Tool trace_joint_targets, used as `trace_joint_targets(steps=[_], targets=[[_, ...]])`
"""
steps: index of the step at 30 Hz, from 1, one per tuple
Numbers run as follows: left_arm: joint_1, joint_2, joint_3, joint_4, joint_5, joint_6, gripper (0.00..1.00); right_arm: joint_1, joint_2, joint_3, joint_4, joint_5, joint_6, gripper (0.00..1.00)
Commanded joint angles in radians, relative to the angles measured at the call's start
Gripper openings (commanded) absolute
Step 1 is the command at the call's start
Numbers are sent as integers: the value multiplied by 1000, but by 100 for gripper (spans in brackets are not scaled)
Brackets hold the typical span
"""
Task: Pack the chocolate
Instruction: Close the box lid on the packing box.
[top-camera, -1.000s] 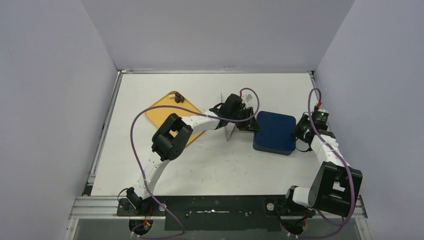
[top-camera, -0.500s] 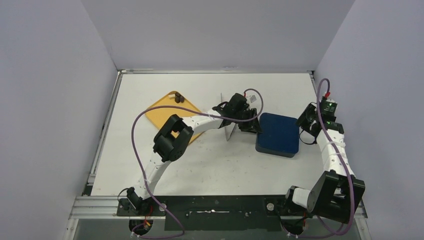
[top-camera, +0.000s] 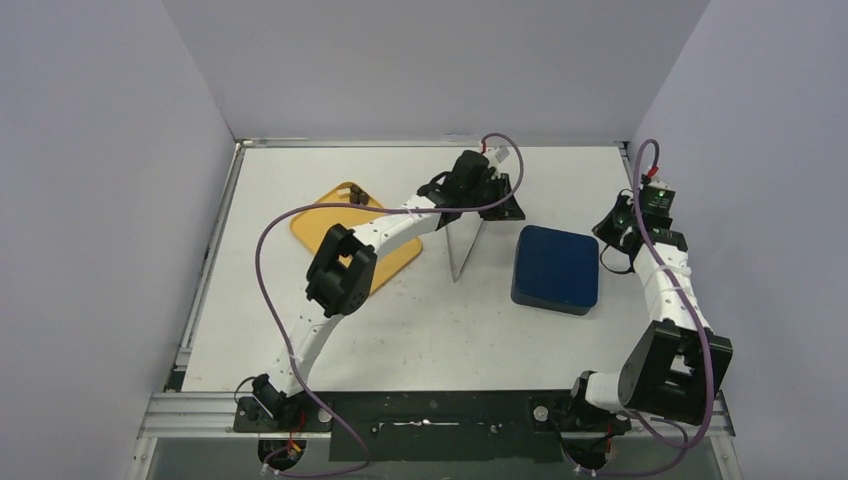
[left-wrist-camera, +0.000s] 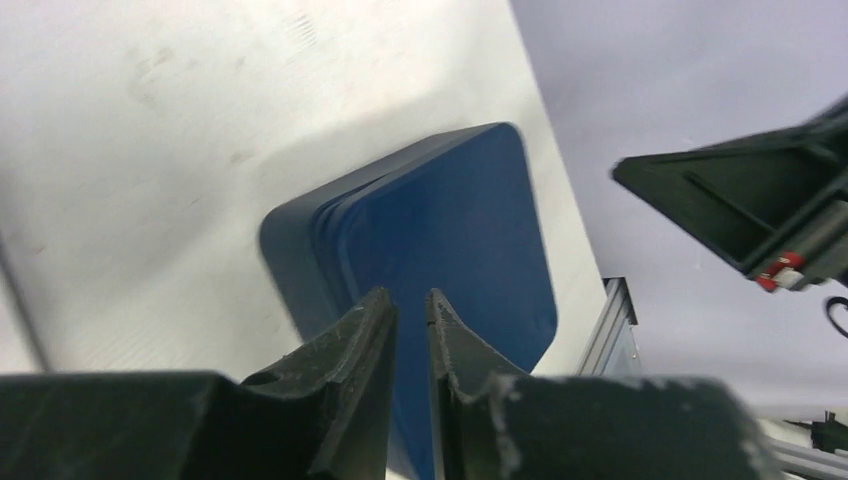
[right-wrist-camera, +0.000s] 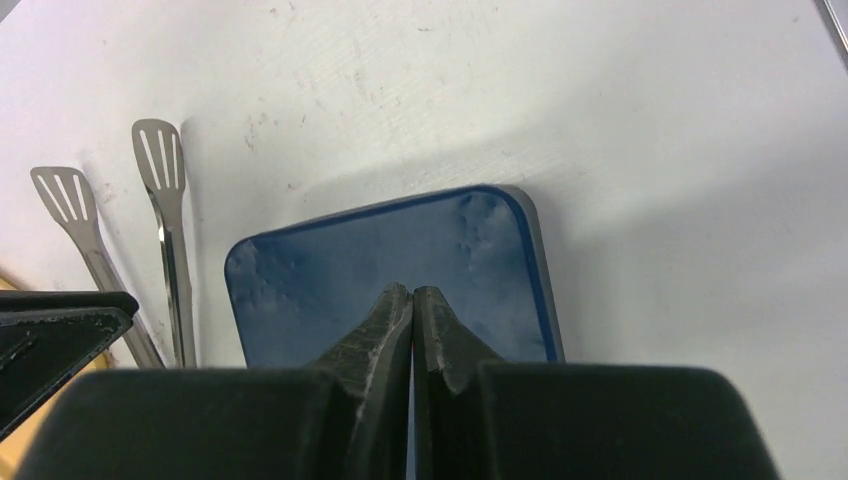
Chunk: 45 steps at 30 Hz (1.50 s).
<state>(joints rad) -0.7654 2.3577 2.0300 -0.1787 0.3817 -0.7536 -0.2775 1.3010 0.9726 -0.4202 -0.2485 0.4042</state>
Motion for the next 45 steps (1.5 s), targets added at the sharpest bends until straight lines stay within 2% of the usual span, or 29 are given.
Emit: trace_joint_targets(steps=[1,5,11,16,20,22,24,26,28,31,35,39,45], targets=[[-38,104,143,70,53,5,14,6,47,57,86,-19,4,0],[-44,166,186,94,67,2,10,6,117,40,131,-16,-3,0],[-34,235,127,61,-7,39,9,12,255,-7,173,-13,-9,0],[-10,242,100,55,5,33,9,15,251,-11,166,11,-18,0],[-9,206,133,32,9,36,9,17,228,52,123,13,-26,0],[-11,182,164,5,3,52,15,26,203,83,116,0,-29,1],[-13,157,188,-28,-14,70,29,34,182,106,108,-10,-29,4],[-10,135,192,-52,-42,88,42,35,167,122,87,7,-24,16],[-10,125,194,-78,-76,110,51,32,153,123,84,43,-21,23],[-7,141,195,-99,-81,126,56,14,164,124,76,54,-22,37],[-8,187,225,-135,-51,135,62,6,200,101,102,14,-27,43],[-8,219,254,-172,-48,133,62,8,258,91,116,-12,-33,43],[-27,153,206,-178,-17,93,47,9,255,119,75,26,-12,42]])
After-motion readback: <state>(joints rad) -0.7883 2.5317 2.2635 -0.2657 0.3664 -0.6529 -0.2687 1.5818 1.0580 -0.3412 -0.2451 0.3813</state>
